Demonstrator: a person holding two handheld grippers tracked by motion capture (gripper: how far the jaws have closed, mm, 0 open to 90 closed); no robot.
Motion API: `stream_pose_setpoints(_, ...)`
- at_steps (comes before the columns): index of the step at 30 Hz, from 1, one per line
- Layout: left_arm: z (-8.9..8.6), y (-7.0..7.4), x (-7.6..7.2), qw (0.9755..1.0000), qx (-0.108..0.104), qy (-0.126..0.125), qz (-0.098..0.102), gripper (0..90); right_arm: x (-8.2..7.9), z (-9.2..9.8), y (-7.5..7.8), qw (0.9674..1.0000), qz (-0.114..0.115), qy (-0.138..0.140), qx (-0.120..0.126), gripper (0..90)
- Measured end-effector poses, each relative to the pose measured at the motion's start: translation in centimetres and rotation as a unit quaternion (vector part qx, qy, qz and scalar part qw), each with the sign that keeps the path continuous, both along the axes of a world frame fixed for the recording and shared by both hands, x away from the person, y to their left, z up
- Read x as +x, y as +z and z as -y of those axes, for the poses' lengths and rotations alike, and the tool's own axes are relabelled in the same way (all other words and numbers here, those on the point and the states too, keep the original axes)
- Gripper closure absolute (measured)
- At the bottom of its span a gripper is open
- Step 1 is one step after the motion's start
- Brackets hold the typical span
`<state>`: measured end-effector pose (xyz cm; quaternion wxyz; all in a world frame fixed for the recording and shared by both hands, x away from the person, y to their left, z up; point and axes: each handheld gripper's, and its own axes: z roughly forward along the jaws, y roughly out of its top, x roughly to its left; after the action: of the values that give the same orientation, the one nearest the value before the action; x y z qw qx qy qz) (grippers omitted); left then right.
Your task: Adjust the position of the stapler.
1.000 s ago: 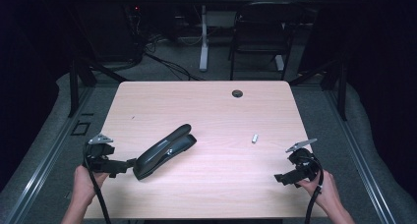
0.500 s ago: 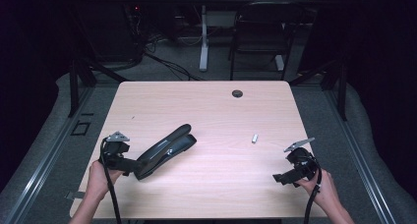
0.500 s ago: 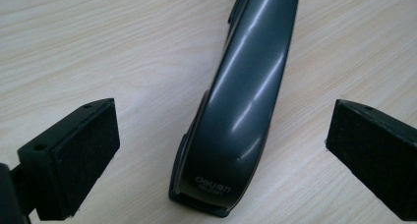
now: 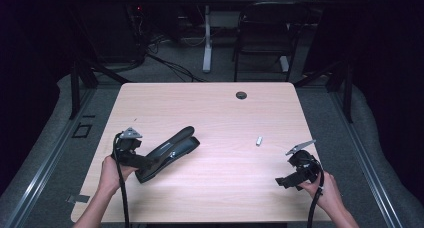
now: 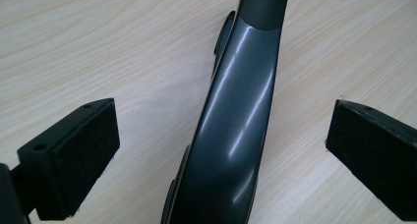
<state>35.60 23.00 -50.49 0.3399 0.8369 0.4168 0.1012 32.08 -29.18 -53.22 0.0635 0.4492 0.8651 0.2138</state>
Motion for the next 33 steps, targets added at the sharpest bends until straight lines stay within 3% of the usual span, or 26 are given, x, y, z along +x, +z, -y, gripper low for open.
stream_pose_setpoints(2, 0.5, -0.1, 0.3, 0.9999, 0.009, -0.009, -0.007, 0.0, 0.1, 0.0, 0.0, 1.0000, -0.003, 0.004, -0.004, 0.5)
stream_pose_setpoints(3, 0.7, -0.2, 0.5, 0.9997, 0.013, -0.016, -0.013, 0.0, 0.0, -0.1, -0.3, 0.9999, 0.002, -0.005, 0.010, 0.5)
stream_pose_setpoints(4, 1.3, -0.2, 0.7, 0.9994, 0.017, -0.025, -0.015, 0.1, 0.2, 0.0, -0.2, 1.0000, -0.007, 0.005, -0.002, 0.5)
stream_pose_setpoints(8, 2.0, 0.0, 0.8, 0.9989, 0.029, -0.037, -0.004, 1.9, 0.2, 0.1, -0.3, 1.0000, -0.006, 0.002, -0.003, 2.4)
stream_pose_setpoints(11, 2.5, 0.0, 0.9, 0.9989, 0.029, -0.036, 0.001, 11.2, 0.2, 0.1, -0.2, 0.9998, -0.008, 0.009, -0.013, 2.4)
stream_pose_setpoints(14, 2.6, -0.2, 1.1, 0.9986, 0.030, -0.042, -0.007, 18.3, 0.1, -0.2, -0.3, 1.0000, -0.003, 0.003, -0.003, 2.4)
stream_pose_setpoints(15, 2.5, -0.4, 1.2, 0.9986, 0.019, -0.046, -0.015, 21.9, 0.1, -0.2, -0.3, 0.9999, -0.005, 0.011, -0.012, 2.4)
stream_pose_setpoints(21, 2.3, -0.8, 1.4, 0.9985, 0.022, -0.045, -0.022, 30.9, 0.2, -0.1, -0.5, 0.9998, -0.013, 0.013, -0.010, 3.6)
stream_pose_setpoints(24, 2.5, -0.8, 1.4, 0.9987, 0.036, -0.033, -0.016, 40.6, 0.2, -0.3, -0.5, 0.9998, -0.011, 0.012, -0.011, 3.6)
stream_pose_setpoints(33, 2.2, -0.9, 1.3, 0.9985, 0.038, -0.040, -0.001, 50.3, 0.3, -0.3, -0.6, 0.9997, -0.012, 0.012, -0.017, 3.6)
